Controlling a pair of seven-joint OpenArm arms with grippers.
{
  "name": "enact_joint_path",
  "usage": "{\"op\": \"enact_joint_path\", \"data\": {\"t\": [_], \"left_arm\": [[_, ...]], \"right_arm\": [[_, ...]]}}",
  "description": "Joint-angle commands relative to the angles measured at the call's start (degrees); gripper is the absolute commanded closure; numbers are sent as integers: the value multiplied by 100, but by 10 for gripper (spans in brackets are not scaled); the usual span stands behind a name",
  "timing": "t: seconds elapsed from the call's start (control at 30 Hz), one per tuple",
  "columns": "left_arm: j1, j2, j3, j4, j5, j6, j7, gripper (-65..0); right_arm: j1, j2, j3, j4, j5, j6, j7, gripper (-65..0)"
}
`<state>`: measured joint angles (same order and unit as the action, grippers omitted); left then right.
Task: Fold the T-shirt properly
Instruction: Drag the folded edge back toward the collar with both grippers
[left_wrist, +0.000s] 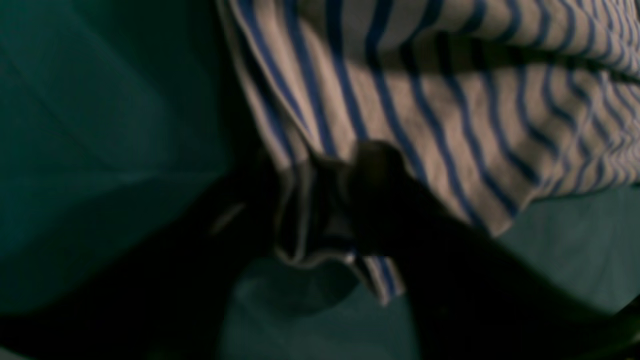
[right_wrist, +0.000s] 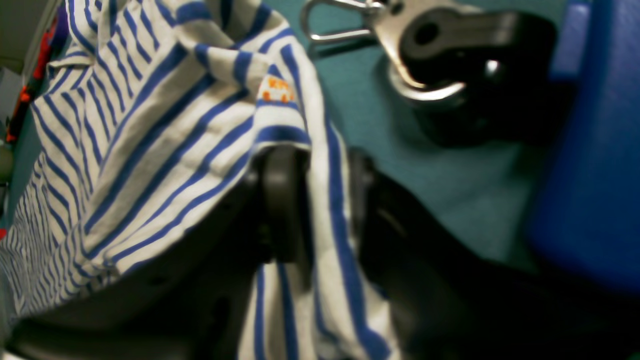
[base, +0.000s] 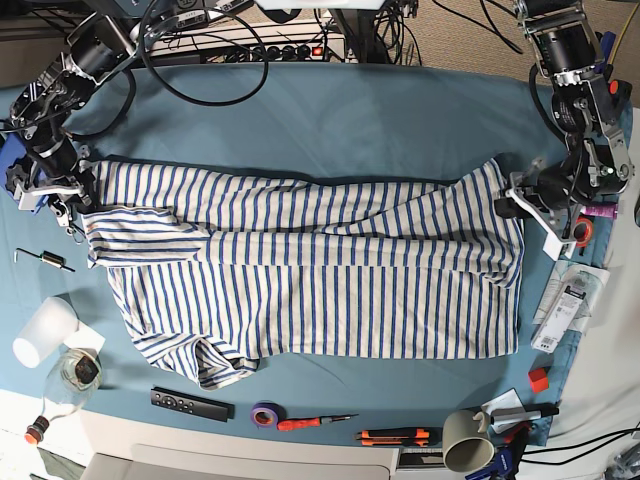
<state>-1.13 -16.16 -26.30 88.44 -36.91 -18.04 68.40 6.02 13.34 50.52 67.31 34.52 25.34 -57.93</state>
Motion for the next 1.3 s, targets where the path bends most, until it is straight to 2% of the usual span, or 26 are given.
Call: {"op": "enact_joint_path", "data": {"t": [0.0,0.07,0.1,0.23,0.33,0.57,0.63,0.7,0.8,1.07,1.27], "left_arm": [[-61,-52,-2,61,-42,-4,22,-117],[-59,-52,-2,61,-42,-2,39,-10],[-61,-52,-2,61,-39,-2,96,0],[-61,-70,-2,61,-42,-273,243,0],[-61,-116,-4,61,-44,-275,258,0],[-61,-415,-13,83,-153,-243,302,0],[-59,-542,-13,85,-280,-264,341,0],[-44,-632,-13,85,-391,-308,380,0],[48,-706,-13,87,-409,-304,409,0],[581,-750,-15,146,-623,-304,516,0],[942,-752,-15,767,-562,-306,483,0]], "right_arm": [[-63,-46,-33,-105,-542,-153,-719,-107],[-61,-33,-33,-105,-540,-155,-817,-37],[-61,-24,-33,-101,-538,-155,-846,-8],[-61,72,-33,-98,-142,-52,-1051,0],[-61,210,-31,-94,356,212,-1375,0],[-63,466,-31,-94,881,282,-1851,0],[-61,496,-31,-90,1200,387,-2207,0],[-63,492,-31,-90,1631,586,-2207,0],[-63,492,-31,-90,2044,597,-2207,0],[-260,490,-33,-9,2050,597,-2207,0],[-931,492,-31,964,2048,601,-2207,0]]}}
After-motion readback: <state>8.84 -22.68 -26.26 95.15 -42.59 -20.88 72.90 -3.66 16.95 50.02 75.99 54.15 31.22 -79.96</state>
